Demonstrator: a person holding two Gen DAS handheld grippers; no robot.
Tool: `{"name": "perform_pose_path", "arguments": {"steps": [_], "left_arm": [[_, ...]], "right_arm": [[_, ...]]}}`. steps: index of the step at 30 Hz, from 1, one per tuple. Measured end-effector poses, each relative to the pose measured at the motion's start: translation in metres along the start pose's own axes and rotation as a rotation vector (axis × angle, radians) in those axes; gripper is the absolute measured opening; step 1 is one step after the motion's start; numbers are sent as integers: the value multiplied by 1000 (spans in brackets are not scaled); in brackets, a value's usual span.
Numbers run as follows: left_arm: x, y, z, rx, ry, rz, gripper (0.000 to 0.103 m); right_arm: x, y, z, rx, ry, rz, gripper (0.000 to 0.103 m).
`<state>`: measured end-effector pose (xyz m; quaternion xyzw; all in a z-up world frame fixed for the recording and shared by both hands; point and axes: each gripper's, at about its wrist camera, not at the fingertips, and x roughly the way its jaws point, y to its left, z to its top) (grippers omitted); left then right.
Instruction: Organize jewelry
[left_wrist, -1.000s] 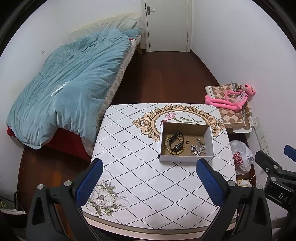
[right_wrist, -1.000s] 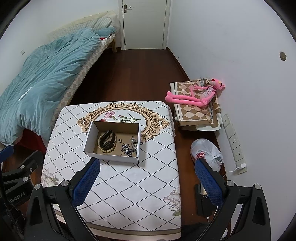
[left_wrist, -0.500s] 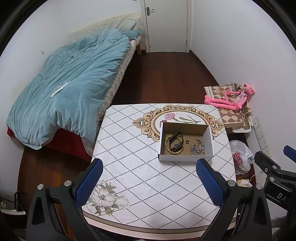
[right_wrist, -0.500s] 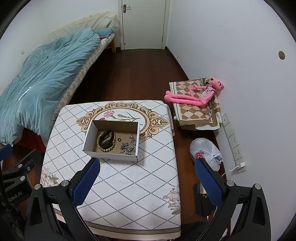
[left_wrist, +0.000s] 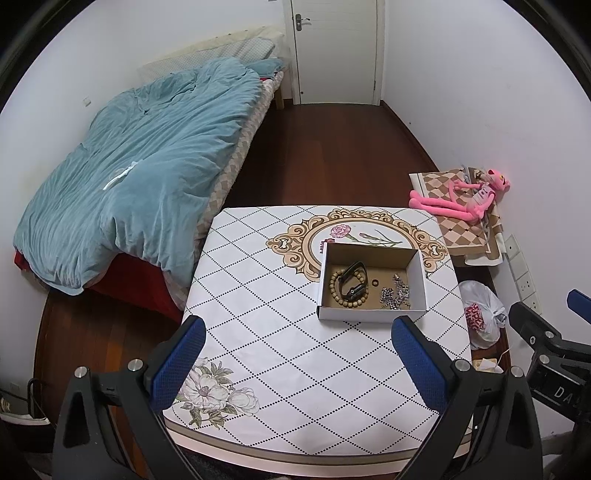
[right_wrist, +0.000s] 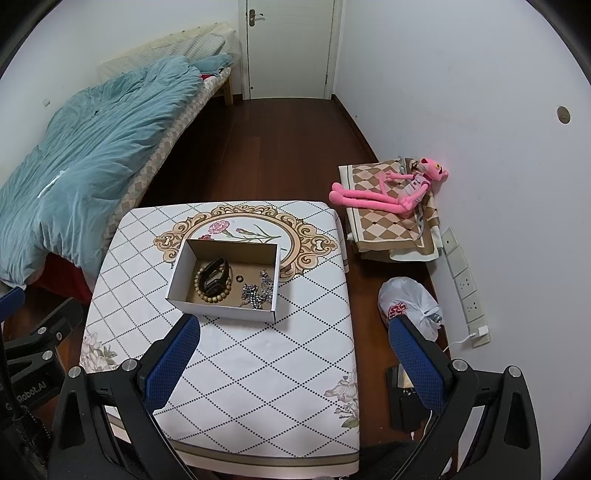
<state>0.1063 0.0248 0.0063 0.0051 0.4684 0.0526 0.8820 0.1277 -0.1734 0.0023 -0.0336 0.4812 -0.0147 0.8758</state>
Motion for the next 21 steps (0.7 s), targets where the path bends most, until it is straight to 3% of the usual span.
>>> {"name": "perform_pose_path", "arguments": {"steps": [21], "left_arm": [[0,0,-1,0,1,-2,103]], "right_arm": [[-1,8,-3,-16,2,4,103]]}}
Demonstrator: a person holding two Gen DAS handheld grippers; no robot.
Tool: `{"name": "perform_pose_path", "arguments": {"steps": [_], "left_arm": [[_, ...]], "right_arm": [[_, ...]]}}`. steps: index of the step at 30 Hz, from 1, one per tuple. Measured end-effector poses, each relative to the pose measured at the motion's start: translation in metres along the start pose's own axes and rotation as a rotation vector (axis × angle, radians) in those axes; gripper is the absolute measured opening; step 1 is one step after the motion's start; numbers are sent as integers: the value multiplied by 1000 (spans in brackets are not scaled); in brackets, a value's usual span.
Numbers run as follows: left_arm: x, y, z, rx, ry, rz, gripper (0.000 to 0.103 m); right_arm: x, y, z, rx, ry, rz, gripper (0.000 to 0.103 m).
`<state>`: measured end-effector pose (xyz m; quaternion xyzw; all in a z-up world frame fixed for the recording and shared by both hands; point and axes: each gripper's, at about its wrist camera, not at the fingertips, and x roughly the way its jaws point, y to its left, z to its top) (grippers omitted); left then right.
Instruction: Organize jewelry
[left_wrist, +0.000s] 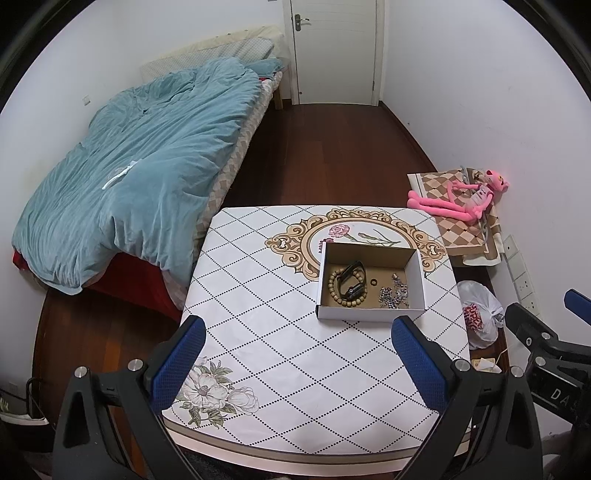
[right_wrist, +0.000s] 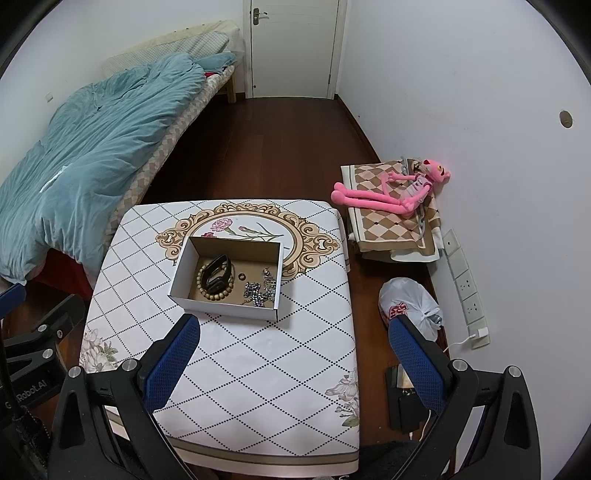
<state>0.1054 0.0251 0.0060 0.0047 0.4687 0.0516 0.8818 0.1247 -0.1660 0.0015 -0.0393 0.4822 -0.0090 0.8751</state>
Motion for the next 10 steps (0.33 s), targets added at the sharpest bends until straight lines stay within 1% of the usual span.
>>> {"name": "perform_pose_path", "arguments": {"steps": [10], "left_arm": [[1,0,-2,-7,-2,4,103]], "right_arm": [[0,-1,-1,-4,3,-3,103]]}}
